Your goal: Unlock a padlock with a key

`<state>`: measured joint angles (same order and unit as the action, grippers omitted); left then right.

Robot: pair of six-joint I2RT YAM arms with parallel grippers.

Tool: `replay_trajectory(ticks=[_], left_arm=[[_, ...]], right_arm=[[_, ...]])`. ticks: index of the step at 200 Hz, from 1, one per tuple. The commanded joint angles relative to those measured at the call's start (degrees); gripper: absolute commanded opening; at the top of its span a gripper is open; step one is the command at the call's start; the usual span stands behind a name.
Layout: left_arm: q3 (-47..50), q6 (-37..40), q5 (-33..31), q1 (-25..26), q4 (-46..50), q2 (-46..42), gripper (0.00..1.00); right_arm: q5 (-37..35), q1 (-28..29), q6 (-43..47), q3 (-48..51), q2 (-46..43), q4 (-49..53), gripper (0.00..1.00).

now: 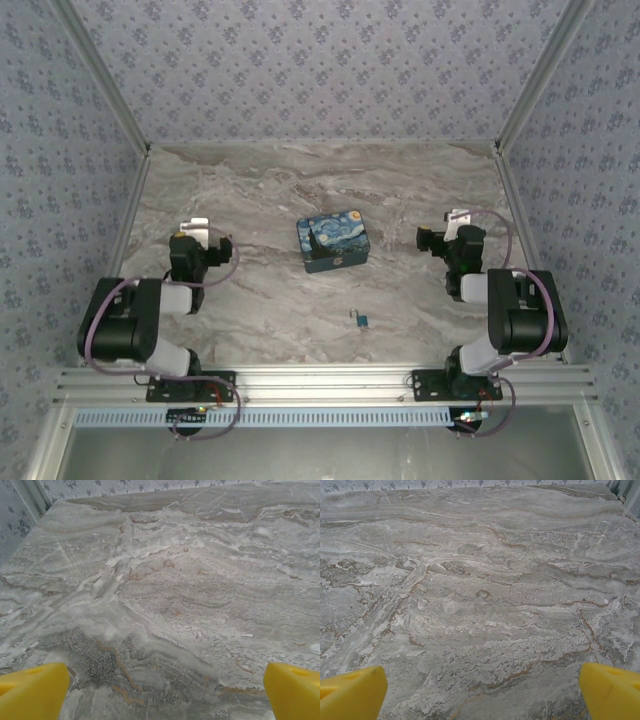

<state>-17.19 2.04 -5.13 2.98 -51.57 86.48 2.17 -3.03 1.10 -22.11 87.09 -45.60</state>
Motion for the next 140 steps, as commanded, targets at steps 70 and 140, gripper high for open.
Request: replay_trajectory(ticks=[70,140], left_arm=[[-6.2,-4.2,2.7,-4.5,4.6,1.3,0.99],[-6.3,-4.1,2.2,-4.3,4.6,1.4,1.00]], right_arm=[[-2.2,0.9,0.5,-0.4,0.0,0.1,1.00],[-2.2,1.0,0.6,-0.5,0.1,0.1,1.00]])
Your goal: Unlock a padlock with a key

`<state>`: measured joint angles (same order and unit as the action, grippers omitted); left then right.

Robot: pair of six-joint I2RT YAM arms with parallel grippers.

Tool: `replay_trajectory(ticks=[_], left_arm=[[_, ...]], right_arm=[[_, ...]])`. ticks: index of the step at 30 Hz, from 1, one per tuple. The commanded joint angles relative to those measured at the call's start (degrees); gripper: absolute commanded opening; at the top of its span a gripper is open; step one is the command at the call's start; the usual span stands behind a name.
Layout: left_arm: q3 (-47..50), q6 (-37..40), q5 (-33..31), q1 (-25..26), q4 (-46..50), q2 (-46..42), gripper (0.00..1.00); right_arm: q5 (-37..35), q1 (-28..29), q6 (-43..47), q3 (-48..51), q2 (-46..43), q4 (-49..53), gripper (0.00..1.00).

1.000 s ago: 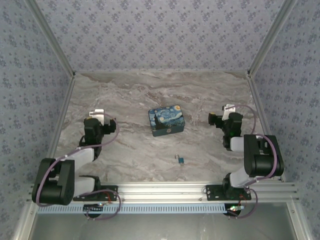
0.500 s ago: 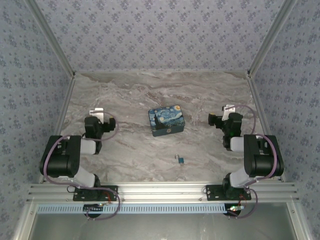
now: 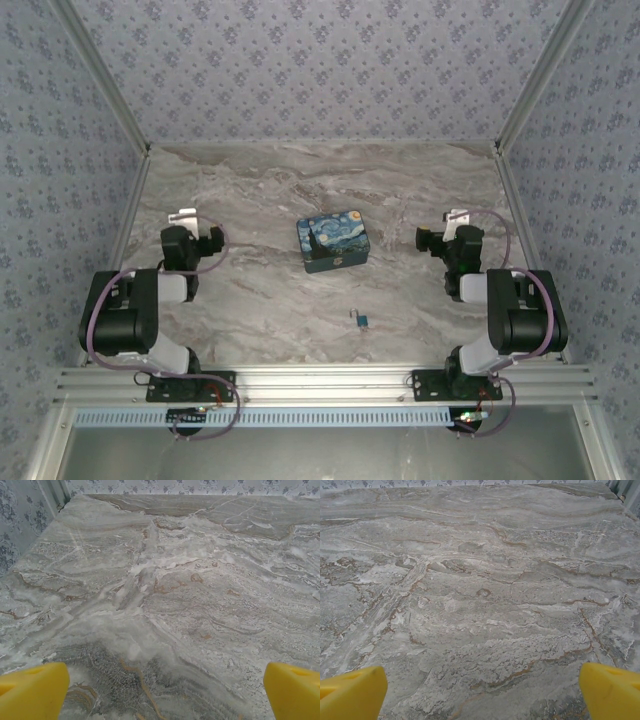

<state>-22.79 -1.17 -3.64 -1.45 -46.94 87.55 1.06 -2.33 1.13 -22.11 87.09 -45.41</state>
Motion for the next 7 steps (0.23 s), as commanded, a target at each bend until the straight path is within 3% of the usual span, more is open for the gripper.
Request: replay_trajectory(ticks=[1,7], left_arm=[[-0.7,-0.8,0.7,0.1,0.0,0.3,1.00],[-0.7,-0.6,0.2,0.5,0.2,0.3,0.99]], right_arm=[[-1.1,0.3,0.5,-0.5,0.0,-0.1,1.00],[-0.6,-0.1,0.4,-0.5,0.0,0.0,1.00]])
